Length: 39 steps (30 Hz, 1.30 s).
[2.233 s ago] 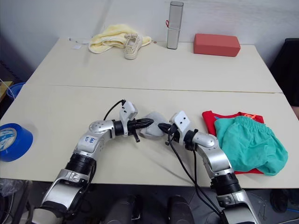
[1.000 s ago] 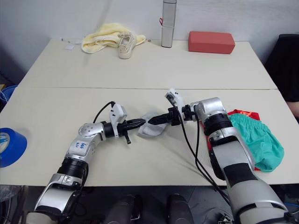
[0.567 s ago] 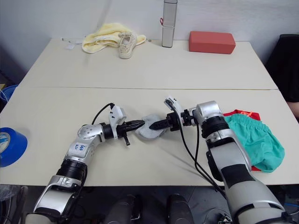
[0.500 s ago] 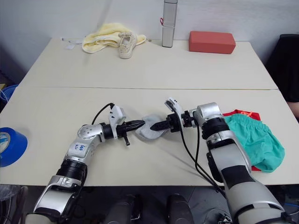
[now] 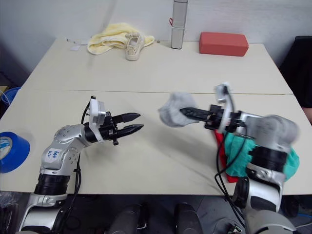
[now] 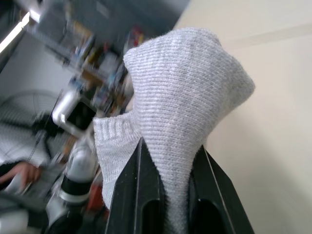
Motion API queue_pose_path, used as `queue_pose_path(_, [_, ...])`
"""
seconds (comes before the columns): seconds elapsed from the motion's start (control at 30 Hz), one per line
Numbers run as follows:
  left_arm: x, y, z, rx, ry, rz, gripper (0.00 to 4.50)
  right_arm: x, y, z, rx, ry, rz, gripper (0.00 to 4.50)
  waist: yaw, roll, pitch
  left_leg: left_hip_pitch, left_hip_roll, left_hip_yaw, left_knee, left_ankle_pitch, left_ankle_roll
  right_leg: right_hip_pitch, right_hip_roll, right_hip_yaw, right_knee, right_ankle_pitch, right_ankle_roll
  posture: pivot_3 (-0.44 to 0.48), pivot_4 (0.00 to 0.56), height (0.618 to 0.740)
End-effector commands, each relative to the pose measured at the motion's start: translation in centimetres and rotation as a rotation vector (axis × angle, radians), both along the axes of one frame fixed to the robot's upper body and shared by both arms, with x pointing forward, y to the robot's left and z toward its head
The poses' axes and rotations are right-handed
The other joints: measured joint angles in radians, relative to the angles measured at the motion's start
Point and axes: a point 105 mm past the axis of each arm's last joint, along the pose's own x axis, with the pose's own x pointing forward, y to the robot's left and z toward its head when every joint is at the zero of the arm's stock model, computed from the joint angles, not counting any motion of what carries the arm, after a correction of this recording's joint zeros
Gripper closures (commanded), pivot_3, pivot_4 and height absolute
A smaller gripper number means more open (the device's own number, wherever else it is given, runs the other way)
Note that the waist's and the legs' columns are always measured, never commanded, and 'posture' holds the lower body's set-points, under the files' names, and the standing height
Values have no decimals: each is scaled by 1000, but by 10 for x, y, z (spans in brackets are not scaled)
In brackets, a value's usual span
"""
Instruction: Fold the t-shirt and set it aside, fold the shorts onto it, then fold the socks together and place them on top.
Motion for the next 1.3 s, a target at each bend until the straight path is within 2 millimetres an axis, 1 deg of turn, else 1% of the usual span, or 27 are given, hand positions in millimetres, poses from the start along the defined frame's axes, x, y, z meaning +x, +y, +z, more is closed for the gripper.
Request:
queue_pose_path(0.03, [-26, -14, 8, -28, -59, -174, 871, -25, -33, 20, 51, -145, -233, 4445, -1, 1, 0, 0, 0, 0, 0, 0, 0, 0, 0, 0, -1, 0, 0, 0, 150, 740])
queue_pose_path(0.1, [-27, -20, 18, -107, -60, -205, 226, -36, -48, 24, 84, -185, -379, 4445, -1, 1, 1, 0, 0, 1, 0, 0, 0, 0, 0, 1, -3, 0, 0, 0, 150, 740])
queue_pose_path(0.13, [-27, -24, 23, -142, -64, -224, 11, -42, -58, 25, 104, -202, -468, 4445, -1, 2, 1, 0, 0, 1, 0, 0, 0, 0, 0, 1, -3, 0, 0, 0, 150, 740])
queue_pose_path(0.27, [-29, -37, 30, -173, -84, -278, 0, -69, -90, 23, 174, -177, -722, 4445, 2, 3, 1, 0, 0, 1, -1, 1, 1, 1, 1, 1, -4, 0, 0, 0, 150, 740])
queue_pose_path(0.33, [-32, -41, 29, -162, -61, -311, 0, -83, -103, 23, 221, -137, -814, 4445, 3, 4, 1, 0, -1, 2, -2, 1, 2, 1, 1, 2, -3, 0, 0, 0, 150, 740])
queue_pose_path(0.4, [-33, -43, 28, -147, -49, -328, 0, -94, -111, 14, 213, -71, -860, 4445, 1, 5, 1, 0, -1, 4, -1, 2, 3, 0, 1, 3, -3, 0, 1, 0, 150, 740])
queue_pose_path(0.5, [-31, -43, 26, -139, -40, -324, 0, -103, -122, -6, 215, 52, -925, 4445, -3, 4, 1, 3, 0, 5, -1, 2, 4, 2, 2, 5, -6, 1, 2, 0, 150, 740])
queue_pose_path(0.57, [-29, -43, 24, -131, -43, -314, 0, -105, -130, -24, 220, 135, -966, 4445, -4, 5, 1, 3, 1, 5, -2, 2, 4, 4, 4, 5, -9, 1, 3, 0, 150, 740])
queue_pose_path(0.6, [-29, -43, 23, -126, -43, -312, 0, -104, -136, -33, 223, 166, -989, 4445, -4, 5, 1, 4, 1, 6, -3, 0, 7, 4, 4, 6, -9, 1, 4, 0, 150, 740])
queue_pose_path(0.67, [-28, -44, 21, -113, -48, -308, 0, -101, -148, -52, 227, 230, -1046, 4445, -3, 5, 1, 6, 1, 6, -3, -1, 8, 4, 4, 7, -9, 1, 4, 0, 150, 740])
queue_pose_path(0.73, [-28, -44, 20, -108, -50, -306, 0, -99, -157, -62, 244, 264, -1080, 4445, -1, 5, 1, 6, 1, 6, -3, -1, 9, 5, 4, 7, -10, 1, 4, 0, 150, 740])
queue_pose_path(0.8, [-29, -44, 19, -108, -46, -304, 0, -94, -156, -75, 232, 304, -1061, 4445, 0, 6, 1, 6, 1, 6, -3, -1, 9, 5, 4, 7, -10, 1, 4, 0, 150, 740])
queue_pose_path(0.87, [-29, -44, 18, -106, -43, -302, 0, -89, -154, -82, 217, 315, -1039, 4445, 0, 6, 0, 6, 1, 6, -4, 0, 6, 5, 4, 7, -10, 1, 4, 0, 150, 740])
queue_pose_path(0.97, [-29, -43, 18, -107, -38, -299, 0, -79, -153, -93, 254, 350, -1027, 4445, 0, 6, 0, 6, 1, 6, -5, 0, 7, 5, 4, 7, -10, 1, 4, 0, 150, 740])
queue_pose_path(1.0, [-28, -42, 17, -104, -36, -295, 0, -75, -151, -98, 273, 379, -1008, 4445, -1, 6, 0, 7, 1, 6, -5, 0, 7, 5, 4, 7, -10, 1, 4, 0, 150, 740])
queue_pose_path(1.07, [-26, -39, 15, -92, -35, -286, 0, -73, -144, -111, 276, 489, -951, 4445, -1, 6, 0, 7, 1, 6, -5, 0, 7, 5, 3, 7, -10, 1, 4, 0, 150, 740])
queue_pose_path(1.1, [-25, -38, 15, -89, -35, -281, 0, -73, -147, -116, 242, 514, -971, 4445, -1, 6, 0, 7, 1, 6, -5, 0, 7, 5, 3, 7, -10, 1, 3, 0, 150, 740])
queue_pose_path(1.13, [-24, -37, 15, -87, -35, -278, 0, -73, -145, -115, 229, 521, -952, 4095, 0, 6, 0, 7, 1, 6, -6, 0, 7, 5, 3, 7, -10, 1, 3, 0, 150, 740])
queue_pose_path(1.17, [-24, -36, 14, -84, -34, -274, 0, -73, -148, -115, 212, 517, -970, 3718, 0, 6, 0, 7, 1, 6, -6, 0, 7, 5, 3, 7, -10, 1, 3, 0, 150, 740])
queue_pose_path(1.23, [-22, -34, 13, -78, -32, -268, 0, -74, -149, -111, 196, 510, -947, 3152, 1, 6, 0, 7, 1, 6, -6, 0, 7, 5, 3, 7, -11, 1, 3, 0, 150, 740])
queue_pose_path(1.3, [-21, -33, 12, -73, -28, -265, 0, -78, -159, -106, 148, 506, -996, 2396, 2, 6, 0, 7, 1, 6, -6, 0, 8, 5, 3, 7, -11, 1, 3, 0, 150, 740])
